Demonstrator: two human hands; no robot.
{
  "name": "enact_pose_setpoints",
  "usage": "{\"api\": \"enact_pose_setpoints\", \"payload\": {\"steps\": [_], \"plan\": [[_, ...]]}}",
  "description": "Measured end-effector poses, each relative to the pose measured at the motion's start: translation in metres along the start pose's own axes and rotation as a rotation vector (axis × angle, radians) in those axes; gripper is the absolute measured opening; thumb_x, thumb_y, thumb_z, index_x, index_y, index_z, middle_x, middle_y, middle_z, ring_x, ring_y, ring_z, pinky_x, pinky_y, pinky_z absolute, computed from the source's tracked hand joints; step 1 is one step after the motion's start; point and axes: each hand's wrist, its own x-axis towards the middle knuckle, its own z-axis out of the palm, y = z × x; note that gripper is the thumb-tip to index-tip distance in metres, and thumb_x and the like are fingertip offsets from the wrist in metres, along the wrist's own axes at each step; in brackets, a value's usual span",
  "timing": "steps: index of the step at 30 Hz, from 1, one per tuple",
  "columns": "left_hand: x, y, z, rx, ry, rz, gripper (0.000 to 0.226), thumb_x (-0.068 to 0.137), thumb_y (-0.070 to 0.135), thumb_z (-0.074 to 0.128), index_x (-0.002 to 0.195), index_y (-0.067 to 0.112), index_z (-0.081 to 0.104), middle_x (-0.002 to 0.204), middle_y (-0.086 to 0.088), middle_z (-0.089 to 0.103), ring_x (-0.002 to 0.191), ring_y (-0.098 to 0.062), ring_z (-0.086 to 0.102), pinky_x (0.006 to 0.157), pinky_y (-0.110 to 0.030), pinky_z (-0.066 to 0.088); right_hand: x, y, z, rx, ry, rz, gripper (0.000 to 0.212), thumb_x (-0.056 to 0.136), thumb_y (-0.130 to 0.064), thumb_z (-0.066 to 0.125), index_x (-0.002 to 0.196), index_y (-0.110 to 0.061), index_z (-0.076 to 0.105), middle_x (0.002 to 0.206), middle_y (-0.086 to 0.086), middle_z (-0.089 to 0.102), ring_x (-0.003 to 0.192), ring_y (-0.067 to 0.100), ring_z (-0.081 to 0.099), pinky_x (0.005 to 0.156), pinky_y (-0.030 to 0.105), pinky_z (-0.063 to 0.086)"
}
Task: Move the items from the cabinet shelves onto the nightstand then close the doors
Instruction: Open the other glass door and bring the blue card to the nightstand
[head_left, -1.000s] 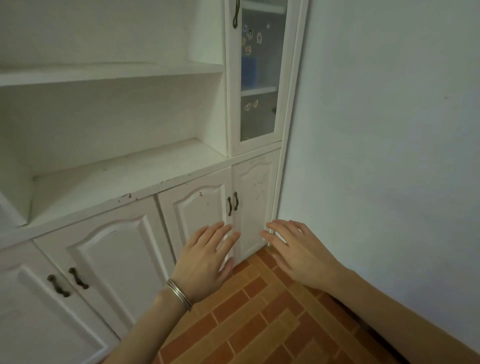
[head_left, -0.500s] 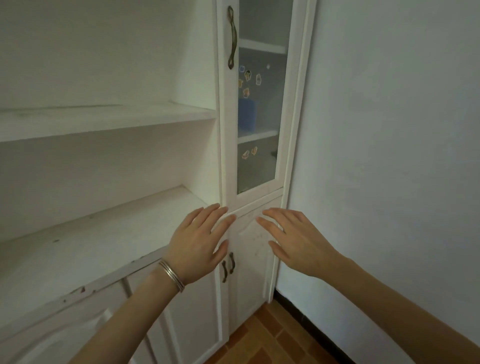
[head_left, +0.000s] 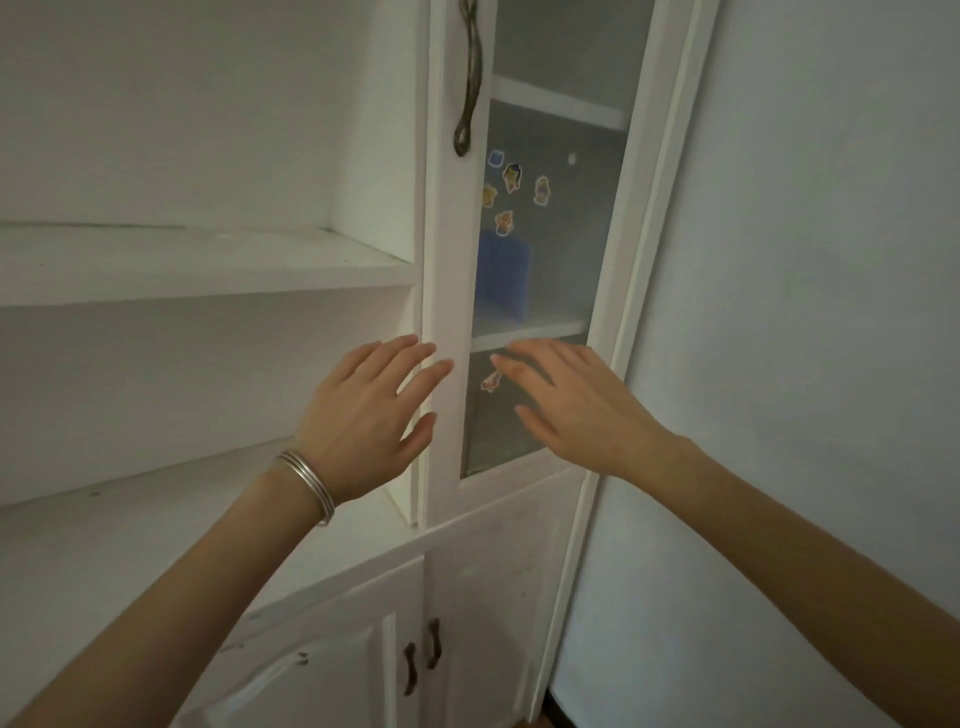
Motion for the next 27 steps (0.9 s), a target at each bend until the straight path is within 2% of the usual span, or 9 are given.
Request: {"api": "enact_pose_setpoints", "payload": {"steps": [4, 10, 15, 19, 25, 27], "plan": [[0.038, -0.014, 0.009, 0.056, 0.025, -0.058, 0.053, 0.088, 0.04, 0.032, 0.124, 0.011, 0.056, 0.124, -0.015, 0.059, 0.114, -0.034, 0.056, 0.095, -0.048, 0.042, 0.041, 0.045, 0.008, 0.001, 0.064, -0.044, 0.043, 0.087, -0.021, 0.054, 0.128, -0.008, 0.05, 0.13, 0.018, 0.052, 0.116, 0.036, 0.051, 0.094, 0.048, 0.042], [0.079, -0.05, 0.005, 0.093, 0.085, -0.091, 0.05, 0.087, 0.038, 0.033, 0.122, 0.01, 0.057, 0.123, -0.014, 0.059, 0.116, -0.034, 0.054, 0.095, -0.049, 0.044, 0.114, 0.073, -0.001, -0.06, 0.265, -0.148, 0.044, 0.084, -0.024, 0.049, 0.125, -0.006, 0.053, 0.125, 0.016, 0.056, 0.113, 0.032, 0.054, 0.095, 0.044, 0.043], [0.107, -0.084, 0.003, 0.113, 0.103, -0.092, 0.049, 0.088, 0.038, 0.035, 0.123, 0.012, 0.056, 0.126, -0.013, 0.058, 0.119, -0.031, 0.052, 0.097, -0.045, 0.043, 0.17, 0.083, -0.017, -0.182, 0.419, -0.229, 0.047, 0.087, -0.025, 0.047, 0.129, -0.005, 0.049, 0.132, 0.016, 0.051, 0.124, 0.029, 0.045, 0.106, 0.042, 0.032], [0.117, -0.104, 0.007, 0.116, 0.133, -0.074, 0.047, 0.087, 0.036, 0.038, 0.124, 0.012, 0.056, 0.128, -0.011, 0.056, 0.122, -0.029, 0.049, 0.098, -0.043, 0.042, 0.205, 0.099, -0.026, -0.345, 0.401, -0.183, 0.051, 0.089, -0.028, 0.048, 0.133, -0.002, 0.043, 0.135, 0.019, 0.047, 0.13, 0.03, 0.039, 0.11, 0.047, 0.025], [0.129, -0.108, 0.015, 0.092, 0.142, -0.023, 0.048, 0.087, 0.037, 0.036, 0.121, 0.011, 0.058, 0.125, -0.013, 0.059, 0.118, -0.031, 0.053, 0.096, -0.045, 0.045, 0.216, 0.112, -0.035, -0.505, 0.389, -0.216, 0.041, 0.09, -0.026, 0.05, 0.126, -0.008, 0.051, 0.129, 0.015, 0.053, 0.13, 0.028, 0.039, 0.109, 0.05, 0.022], [0.135, -0.107, 0.016, 0.074, 0.169, -0.012, 0.049, 0.087, 0.037, 0.035, 0.121, 0.01, 0.058, 0.125, -0.013, 0.059, 0.117, -0.031, 0.054, 0.095, -0.046, 0.046, 0.22, 0.114, -0.038, -0.592, 0.413, -0.226, 0.037, 0.089, -0.025, 0.05, 0.122, -0.009, 0.054, 0.124, 0.013, 0.057, 0.126, 0.026, 0.044, 0.108, 0.051, 0.025]]}}
